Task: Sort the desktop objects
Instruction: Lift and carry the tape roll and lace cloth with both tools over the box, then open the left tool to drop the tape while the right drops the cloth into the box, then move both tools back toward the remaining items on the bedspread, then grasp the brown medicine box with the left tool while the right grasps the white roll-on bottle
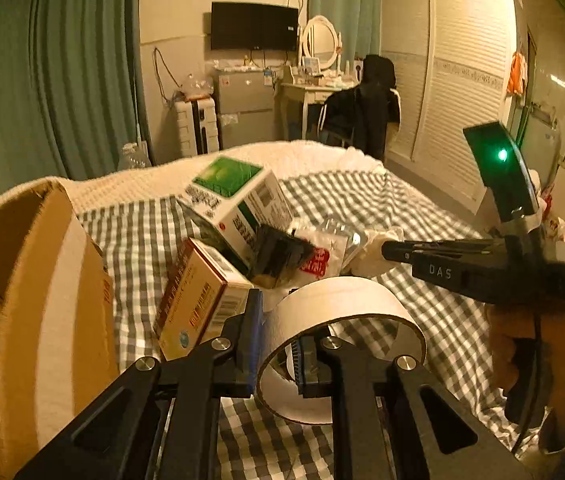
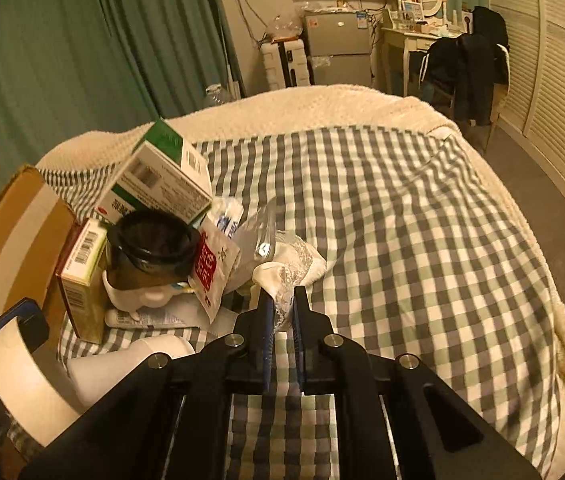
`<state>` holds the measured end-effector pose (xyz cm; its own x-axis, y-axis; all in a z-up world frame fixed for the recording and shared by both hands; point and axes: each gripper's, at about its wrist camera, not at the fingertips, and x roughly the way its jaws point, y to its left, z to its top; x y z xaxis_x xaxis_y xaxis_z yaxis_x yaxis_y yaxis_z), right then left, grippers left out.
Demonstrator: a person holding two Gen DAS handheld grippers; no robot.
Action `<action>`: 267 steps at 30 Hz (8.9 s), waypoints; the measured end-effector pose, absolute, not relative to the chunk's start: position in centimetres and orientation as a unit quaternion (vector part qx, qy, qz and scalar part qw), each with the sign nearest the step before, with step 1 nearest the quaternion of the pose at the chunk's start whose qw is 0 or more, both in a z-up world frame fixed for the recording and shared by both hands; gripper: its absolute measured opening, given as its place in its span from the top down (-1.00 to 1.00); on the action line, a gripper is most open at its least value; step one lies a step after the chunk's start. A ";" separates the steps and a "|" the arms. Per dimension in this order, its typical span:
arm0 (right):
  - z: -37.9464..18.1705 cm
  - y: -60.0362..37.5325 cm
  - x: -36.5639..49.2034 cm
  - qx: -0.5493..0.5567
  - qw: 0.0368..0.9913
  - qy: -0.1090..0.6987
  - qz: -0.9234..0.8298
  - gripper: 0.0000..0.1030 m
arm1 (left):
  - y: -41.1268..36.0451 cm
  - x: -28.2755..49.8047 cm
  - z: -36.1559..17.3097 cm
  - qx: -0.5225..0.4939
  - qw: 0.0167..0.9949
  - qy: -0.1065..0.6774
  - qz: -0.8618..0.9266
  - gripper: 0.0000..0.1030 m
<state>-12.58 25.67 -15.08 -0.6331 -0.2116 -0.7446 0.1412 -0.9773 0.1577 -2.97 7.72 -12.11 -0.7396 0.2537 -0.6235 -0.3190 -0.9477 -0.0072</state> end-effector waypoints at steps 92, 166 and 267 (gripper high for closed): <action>0.1 6.8 -0.8 0.187 0.332 0.009 -0.924 0.92 | -13.8 2.1 0.3 -0.239 -0.075 -0.022 0.968 0.74; 1.0 8.5 -0.3 0.156 0.286 0.001 -0.945 -0.43 | -12.5 1.5 -0.3 -0.239 -0.090 -0.024 0.967 -1.00; -22.2 15.5 -9.5 0.518 0.193 0.055 -0.832 -0.33 | 5.6 -12.1 -19.0 -0.349 -0.020 0.091 0.932 -0.67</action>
